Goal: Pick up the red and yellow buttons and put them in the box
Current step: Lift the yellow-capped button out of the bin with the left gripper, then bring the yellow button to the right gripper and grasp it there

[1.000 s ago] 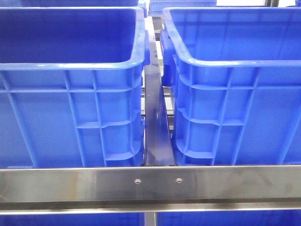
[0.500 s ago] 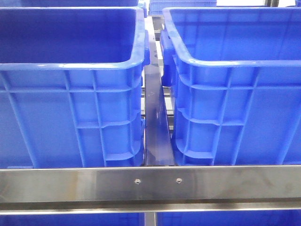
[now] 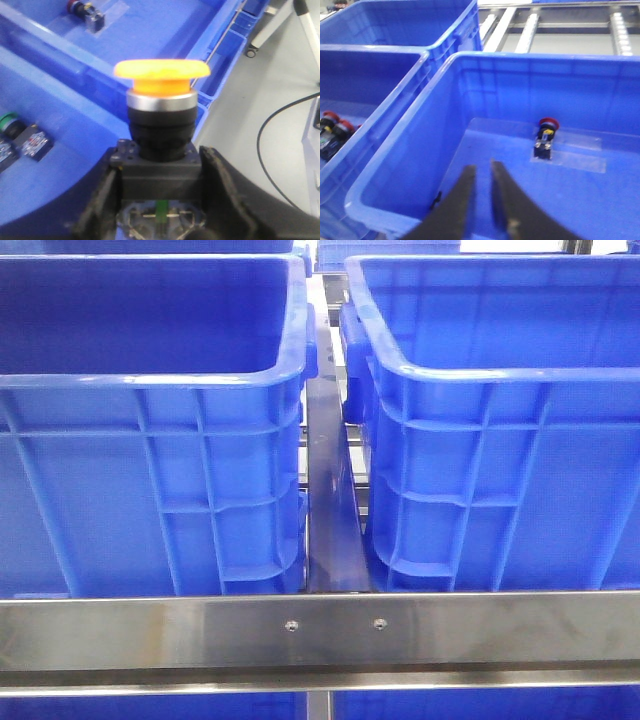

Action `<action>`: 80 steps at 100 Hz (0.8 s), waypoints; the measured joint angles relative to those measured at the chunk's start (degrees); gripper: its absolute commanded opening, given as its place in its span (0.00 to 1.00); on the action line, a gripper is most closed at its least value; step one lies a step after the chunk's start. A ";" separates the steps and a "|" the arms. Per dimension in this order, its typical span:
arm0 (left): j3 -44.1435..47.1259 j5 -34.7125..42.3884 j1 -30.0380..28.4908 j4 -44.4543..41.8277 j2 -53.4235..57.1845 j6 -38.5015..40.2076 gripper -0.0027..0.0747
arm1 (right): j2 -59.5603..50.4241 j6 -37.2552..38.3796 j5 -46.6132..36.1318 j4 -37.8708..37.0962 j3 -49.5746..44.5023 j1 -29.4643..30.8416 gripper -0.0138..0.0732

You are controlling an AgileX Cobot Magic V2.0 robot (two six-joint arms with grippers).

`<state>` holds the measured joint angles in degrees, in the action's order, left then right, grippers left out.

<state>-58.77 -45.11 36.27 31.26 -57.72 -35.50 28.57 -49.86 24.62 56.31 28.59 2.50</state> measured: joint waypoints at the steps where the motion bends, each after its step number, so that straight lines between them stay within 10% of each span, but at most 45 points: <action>1: 0.00 0.10 0.19 0.00 -0.12 0.00 0.01 | 0.00 0.00 0.24 0.00 0.00 0.00 0.56; 16: 0.00 0.60 0.28 0.00 -0.24 -0.13 0.01 | 0.00 0.00 2.82 1.11 0.00 0.00 0.80; 80: 0.13 0.69 0.38 -0.10 -0.28 -0.13 0.01 | 17.41 0.97 36.33 31.12 8.11 -0.76 0.80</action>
<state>-58.64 -44.42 36.65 31.15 -58.00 -35.63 45.98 -48.89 60.96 87.43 36.71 1.74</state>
